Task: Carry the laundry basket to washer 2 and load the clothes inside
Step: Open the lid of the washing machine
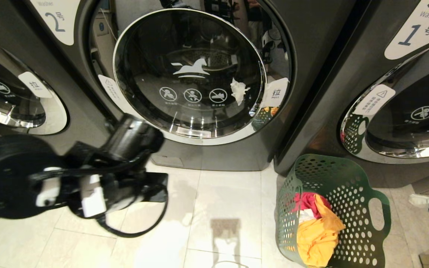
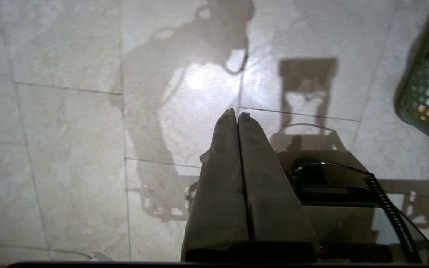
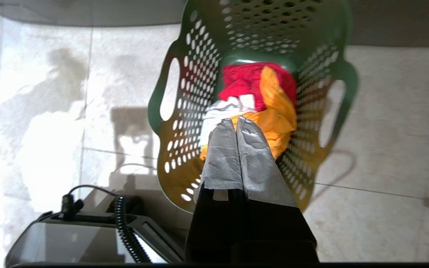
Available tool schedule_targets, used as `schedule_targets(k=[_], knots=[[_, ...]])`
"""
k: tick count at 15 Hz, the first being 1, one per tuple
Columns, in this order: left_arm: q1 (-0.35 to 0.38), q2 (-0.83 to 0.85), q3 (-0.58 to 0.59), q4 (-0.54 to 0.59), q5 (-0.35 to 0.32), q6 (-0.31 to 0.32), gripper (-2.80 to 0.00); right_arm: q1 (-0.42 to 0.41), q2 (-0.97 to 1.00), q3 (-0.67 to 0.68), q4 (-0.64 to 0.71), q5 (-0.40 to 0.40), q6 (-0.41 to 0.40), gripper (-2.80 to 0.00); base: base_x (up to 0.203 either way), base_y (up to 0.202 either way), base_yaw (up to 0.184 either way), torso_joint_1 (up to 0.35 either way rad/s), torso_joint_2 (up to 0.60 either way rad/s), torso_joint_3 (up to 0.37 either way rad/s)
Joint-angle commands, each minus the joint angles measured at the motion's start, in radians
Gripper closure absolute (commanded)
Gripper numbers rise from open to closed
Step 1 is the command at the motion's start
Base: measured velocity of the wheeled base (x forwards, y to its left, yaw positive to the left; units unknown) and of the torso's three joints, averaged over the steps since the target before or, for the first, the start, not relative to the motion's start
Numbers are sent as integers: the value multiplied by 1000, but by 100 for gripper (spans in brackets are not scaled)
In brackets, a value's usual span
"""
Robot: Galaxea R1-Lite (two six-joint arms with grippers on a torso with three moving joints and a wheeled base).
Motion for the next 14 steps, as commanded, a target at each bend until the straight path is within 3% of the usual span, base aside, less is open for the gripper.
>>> schedule_targets(k=[1,5,8,10,11,12,13,14], knots=[[121,-231,130,4,9,2,0,1,-203,36,31,-34,0,0,0,0,0,0,0,0],[485,-486,315,-1,78,75,0,2,-462,81,173,-91,4,0,0,0,0,0,0,0],[656,-748,528,-15,93,182,0,4,-712,142,331,-81,-11,0,0,0,0,0,0,0],[702,-880,679,-62,72,254,0,5,-805,230,439,-65,-82,0,0,0,0,0,0,0],[705,-957,742,-102,32,285,0,4,-841,270,466,-74,-133,0,0,0,0,0,0,0],[707,-1034,788,-129,-33,319,0,4,-845,278,472,-136,-152,0,0,0,0,0,0,0],[707,-1108,821,-144,-133,362,0,5,-845,294,467,-192,-178,0,0,0,0,0,0,0],[708,-1176,860,-156,-282,421,0,5,-845,322,447,-256,-213,0,0,0,0,0,0,0]])
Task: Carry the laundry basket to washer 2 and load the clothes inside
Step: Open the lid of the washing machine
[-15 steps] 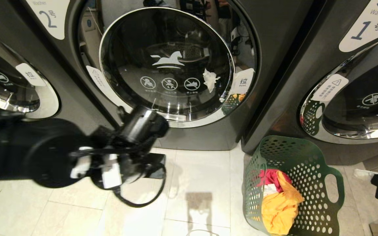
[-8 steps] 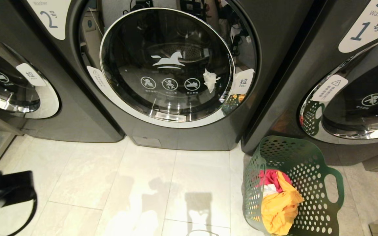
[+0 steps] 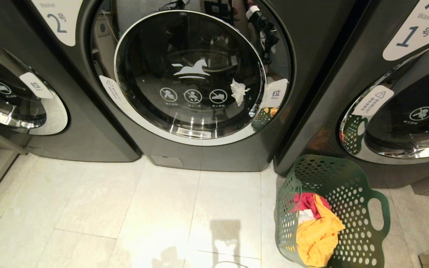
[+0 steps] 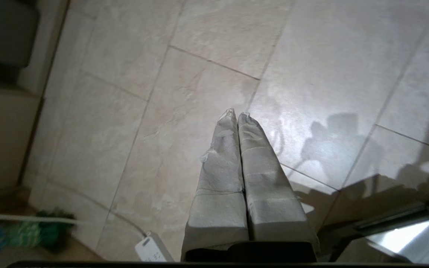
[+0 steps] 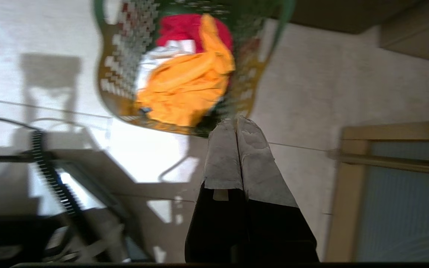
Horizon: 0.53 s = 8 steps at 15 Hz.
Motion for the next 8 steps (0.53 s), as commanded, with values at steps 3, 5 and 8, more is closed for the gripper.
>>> schedule_targets(k=[3,5,8], knots=[[3,-271,133,-14,-347,147,0,0,-23,47,-40,-96,-29,0,0,0,0,0,0,0],[0,-344,146,-18,-398,164,0,0,-23,50,-42,-97,9,0,0,0,0,0,0,0],[-14,-468,158,-2,-402,128,0,9,-23,52,-40,-98,6,0,0,0,0,0,0,0]])
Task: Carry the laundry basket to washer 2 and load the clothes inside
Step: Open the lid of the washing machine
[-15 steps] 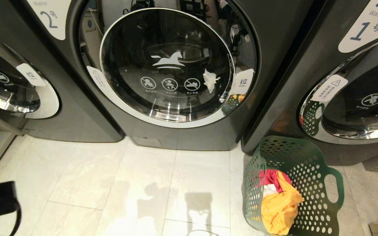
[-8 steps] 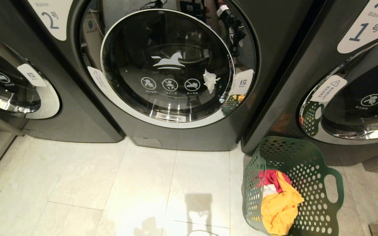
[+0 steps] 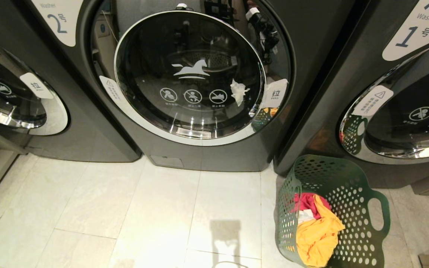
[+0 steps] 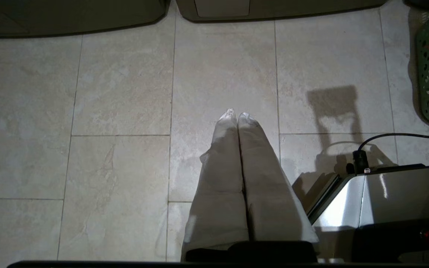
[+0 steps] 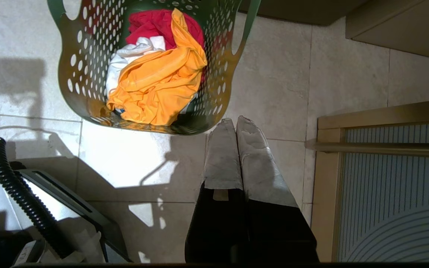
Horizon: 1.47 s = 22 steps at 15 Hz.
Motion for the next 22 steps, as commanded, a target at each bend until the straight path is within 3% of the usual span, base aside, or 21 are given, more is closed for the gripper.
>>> schedule_targets(k=[1,5,7,10,13,18,20,22], knots=[[-4,-108,2,8,1,-5,0,13,5,0,0,1,-4,0,0,0,0,0,0,0],[-6,-128,5,9,33,-74,0,118,5,5,-14,2,-1,0,0,0,0,0,0,0],[-6,-128,5,8,34,-82,0,119,6,20,-69,5,-9,0,0,0,0,0,0,0],[-6,-128,5,8,34,-81,0,182,7,15,-51,5,-21,0,0,0,0,0,0,0],[-6,-128,6,8,32,-73,0,365,-12,7,-24,3,-15,0,0,0,0,0,0,0],[-6,-128,6,6,34,-84,0,309,-200,6,-5,-3,28,0,0,0,0,0,0,0],[-6,-128,7,6,35,-87,0,307,-268,2,27,-21,75,0,0,0,0,0,0,0],[-6,-128,5,7,33,-87,0,307,-274,4,29,-36,175,0,0,0,0,0,0,0]])
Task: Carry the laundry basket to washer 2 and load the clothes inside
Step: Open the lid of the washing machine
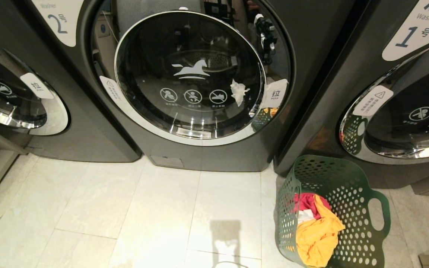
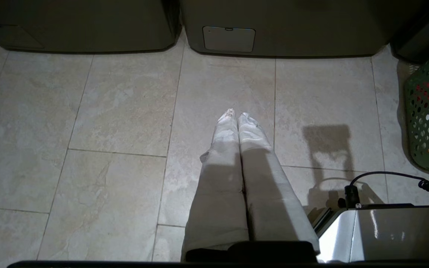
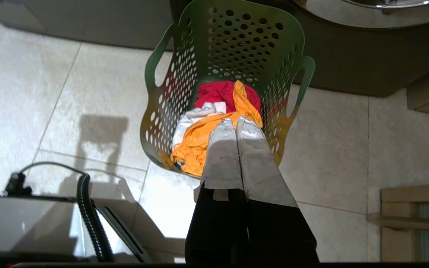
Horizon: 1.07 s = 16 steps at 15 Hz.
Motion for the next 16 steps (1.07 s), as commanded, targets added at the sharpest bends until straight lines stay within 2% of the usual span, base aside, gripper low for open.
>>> schedule_targets(k=[1,5,16], knots=[[0,4,-1,2,-1,0,0,0,-28,3,4,-10,32,0,0,0,0,0,0,0],[0,4,-1,2,8,-3,0,0,-28,4,2,-12,24,0,0,0,0,3,0,92],[0,4,-1,2,6,2,0,0,-28,3,4,-11,29,0,0,0,0,2,2,196]])
